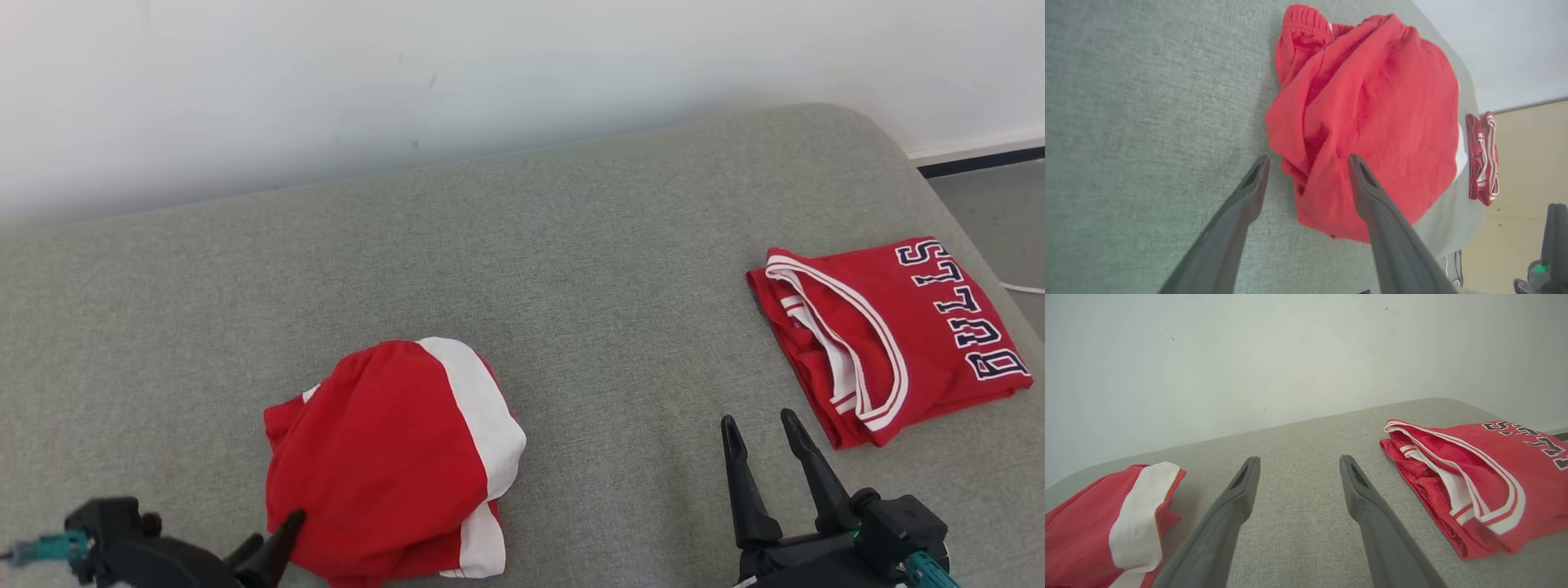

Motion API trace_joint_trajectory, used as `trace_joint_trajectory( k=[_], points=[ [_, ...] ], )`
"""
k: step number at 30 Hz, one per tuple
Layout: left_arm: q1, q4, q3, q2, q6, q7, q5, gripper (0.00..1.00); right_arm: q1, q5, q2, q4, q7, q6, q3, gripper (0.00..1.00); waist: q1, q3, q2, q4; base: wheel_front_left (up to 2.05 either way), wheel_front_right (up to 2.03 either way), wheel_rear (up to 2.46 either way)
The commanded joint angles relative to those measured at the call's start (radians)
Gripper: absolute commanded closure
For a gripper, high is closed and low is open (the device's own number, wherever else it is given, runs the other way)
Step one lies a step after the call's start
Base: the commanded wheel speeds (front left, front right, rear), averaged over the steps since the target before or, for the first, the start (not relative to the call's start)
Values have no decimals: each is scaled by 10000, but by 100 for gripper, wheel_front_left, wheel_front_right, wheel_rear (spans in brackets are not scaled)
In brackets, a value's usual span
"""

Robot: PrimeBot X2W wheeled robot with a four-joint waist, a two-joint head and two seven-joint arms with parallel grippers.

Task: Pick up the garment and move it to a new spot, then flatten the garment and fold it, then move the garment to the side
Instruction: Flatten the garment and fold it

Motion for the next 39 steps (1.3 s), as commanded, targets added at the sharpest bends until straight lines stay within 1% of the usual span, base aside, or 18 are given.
trace_joint_trajectory(
  k=[1,4,6,8,11,14,16,18,19,21,24,26,27,29,32,36,39],
  points=[
    [-175,-406,-39,313,113,473,11,0,116,32,1,4,1,-23,17,0,0,-54,1,-60,0,0,0],
    [-565,-1186,-18,1007,373,1664,-236,0,130,106,1,14,1,-23,39,0,0,-79,1,-171,0,0,0],
    [-1019,-1611,53,1455,644,2433,-375,0,108,179,1,7,1,-23,84,0,0,-66,1,-267,0,0,0],
    [-1667,-1826,90,1722,976,3077,-523,0,37,242,1,-5,1,-23,131,0,0,-16,1,-402,0,0,0],
    [-2765,-1676,-37,1949,1492,3993,-744,0,-121,391,3,-22,1,-23,319,0,0,126,1,-713,0,0,0],
    [-3656,-1227,-196,2110,1847,4688,-911,0,-313,517,1,-94,3,-23,559,0,0,382,1,-1256,0,0,0],
    [-4021,-945,-347,2346,1943,5125,-883,0,-369,634,0,-143,3,-23,578,0,0,577,1,-1645,0,0,0],
    [-4278,-802,-399,2697,2004,5423,-692,0,-401,764,4,-222,1,-23,681,0,0,819,1,-2047,0,0,0],
    [-4278,-802,-399,2697,2004,5423,-692,0,-401,764,4,-222,1,-23,681,0,0,819,1,-2047,0,0,0],
    [-4381,-662,-476,3080,2011,5593,-413,0,-394,885,3,-305,3,-23,720,0,0,1054,1,-2421,0,0,0],
    [-4455,-539,-511,3857,1861,5745,60,0,-360,1056,6,-428,3,-23,762,0,0,1437,1,-2933,0,0,0],
    [-4508,-468,-495,4184,1732,5823,238,0,-327,1157,6,-513,3,-23,722,0,0,1698,1,-3182,0,0,0],
    [-4576,-412,-410,4458,1549,5916,179,0,-295,1275,12,-589,1,-23,731,0,0,1943,1,-3401,0,0,0],
    [-4578,-472,-443,4721,1274,6143,71,0,-279,1384,10,-637,1,-23,740,0,0,2160,1,-3556,0,0,0],
    [-4501,-616,-507,4981,976,6620,-216,0,-320,1534,9,-729,3,-23,741,0,0,2423,1,-3698,0,0,0],
    [-4547,-892,-501,5222,963,7160,-491,0,-409,1645,9,-791,1,-23,721,0,0,2650,1,-3736,0,0,0],
    [-4535,-1016,-526,5360,1070,7532,-611,0,-508,1686,9,-798,1,-23,823,0,0,2722,1,-3727,0,0,0]
  ],
)
